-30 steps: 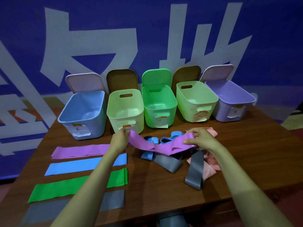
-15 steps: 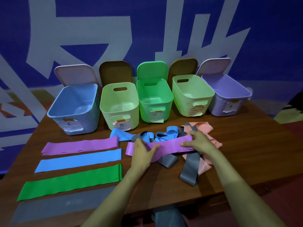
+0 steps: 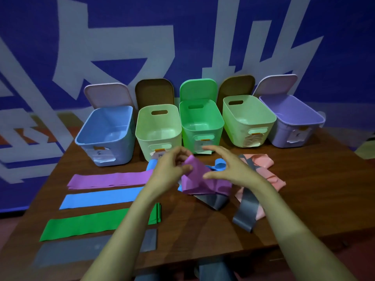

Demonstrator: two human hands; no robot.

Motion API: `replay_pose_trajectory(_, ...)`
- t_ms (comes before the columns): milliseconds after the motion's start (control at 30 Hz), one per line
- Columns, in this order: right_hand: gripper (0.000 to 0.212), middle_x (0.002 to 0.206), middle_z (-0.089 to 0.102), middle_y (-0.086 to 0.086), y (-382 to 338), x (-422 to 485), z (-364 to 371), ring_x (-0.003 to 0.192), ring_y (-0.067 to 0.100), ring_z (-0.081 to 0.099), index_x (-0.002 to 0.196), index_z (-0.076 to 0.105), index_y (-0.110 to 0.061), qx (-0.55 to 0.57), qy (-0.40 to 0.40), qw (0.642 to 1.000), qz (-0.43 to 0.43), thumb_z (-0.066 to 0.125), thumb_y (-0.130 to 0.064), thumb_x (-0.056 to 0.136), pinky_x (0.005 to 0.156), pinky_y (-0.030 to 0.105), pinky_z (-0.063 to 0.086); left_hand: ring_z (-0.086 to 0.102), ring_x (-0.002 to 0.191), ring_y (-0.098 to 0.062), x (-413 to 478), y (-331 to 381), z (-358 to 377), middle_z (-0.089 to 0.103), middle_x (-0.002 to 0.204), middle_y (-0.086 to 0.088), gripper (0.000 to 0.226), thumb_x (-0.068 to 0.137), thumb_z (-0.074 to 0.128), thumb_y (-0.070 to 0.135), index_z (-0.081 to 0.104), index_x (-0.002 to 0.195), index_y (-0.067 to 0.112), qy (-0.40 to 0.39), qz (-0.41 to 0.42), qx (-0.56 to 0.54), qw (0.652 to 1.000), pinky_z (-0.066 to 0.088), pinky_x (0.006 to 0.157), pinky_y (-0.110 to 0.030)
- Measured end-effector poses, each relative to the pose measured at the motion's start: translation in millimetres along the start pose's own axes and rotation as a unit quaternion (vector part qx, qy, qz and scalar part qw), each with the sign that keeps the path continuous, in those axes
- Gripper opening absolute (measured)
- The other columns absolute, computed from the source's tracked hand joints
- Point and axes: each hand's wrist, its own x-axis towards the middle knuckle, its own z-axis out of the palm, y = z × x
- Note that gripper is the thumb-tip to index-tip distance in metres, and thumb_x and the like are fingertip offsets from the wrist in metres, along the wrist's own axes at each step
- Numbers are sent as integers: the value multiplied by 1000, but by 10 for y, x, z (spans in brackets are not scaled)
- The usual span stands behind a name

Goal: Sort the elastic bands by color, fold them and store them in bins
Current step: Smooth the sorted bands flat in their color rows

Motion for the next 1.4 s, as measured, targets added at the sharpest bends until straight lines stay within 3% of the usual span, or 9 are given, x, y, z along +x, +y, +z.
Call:
replay_pose_trajectory(133,45,119,63,-5,-309,219,94,112,11,58,113,57,-38,123,-4,992,-32,77,-29,73,95,33,49,61,72,-15,38,432,-285,66,75,-2,33,77,66,-13,57,91,16,-46,18,-71,996,52,69,-31)
replay_pose_trajectory(267,20,92,71,-2,-252,286,155,85,11,67,96,66,-25,117,-3,993,-16,73,-16,80,80,38,53,60,71,-10,126,639,-603,63,75,-7,29,77,67,-11,55,84,15,29,49,-87,995,52,73,-26)
replay_pose_trajectory(500,30,102,71,-5,43,184,189,96,9,66,108,68,-17,69,-17,997,43,74,-24,79,85,31,54,61,67,-8,227,597,-961,61,74,-5,26,78,67,-6,53,83,15,121,63,-116,984,51,65,-14)
replay_pose_trajectory(633,18,94,69,0,198,111,42,93,19,64,93,67,-20,-1,5,998,66,71,-32,80,81,38,51,63,82,-18,217,286,-1074,64,88,-15,31,77,70,-5,47,78,16,152,26,-105,982,54,74,-23)
replay_pose_trajectory(833,15,79,63,-6,277,60,-58,78,15,58,79,61,-27,-95,-7,993,71,71,-37,79,69,32,44,63,73,-14,93,-183,-1037,66,72,-5,24,82,62,-9,64,66,10,150,1,-39,988,51,72,-20)
replay_pose_trajectory(1100,4,85,67,-2,198,232,139,79,11,59,85,66,-21,-35,-11,998,54,64,-20,88,70,23,44,59,71,-10,-83,-778,-1351,67,79,1,19,83,60,-10,70,88,4,246,-69,-56,965,52,60,-9)
replay_pose_trajectory(1200,11,84,63,-6,32,528,367,76,9,58,91,64,-22,0,-9,998,54,61,-11,89,68,18,47,61,78,-21,-78,-1054,-1618,66,92,-9,19,85,60,-6,70,99,2,289,-107,-19,951,56,68,-21)
replay_pose_trajectory(1267,17,86,60,-5,-50,777,577,80,13,57,94,59,-25,16,-4,999,46,63,-11,87,72,26,48,61,83,-26,-54,-1294,-1812,67,96,-14,20,86,58,-5,70,100,4,308,-144,10,940,56,80,-37)
replay_pose_trajectory(1400,16,89,56,1,-137,1208,1065,81,16,53,95,51,-18,5,-8,999,49,60,-7,87,67,25,42,58,85,-27,-24,-1736,-2108,66,104,-18,23,86,53,-6,70,92,7,332,-223,41,916,52,81,-39)
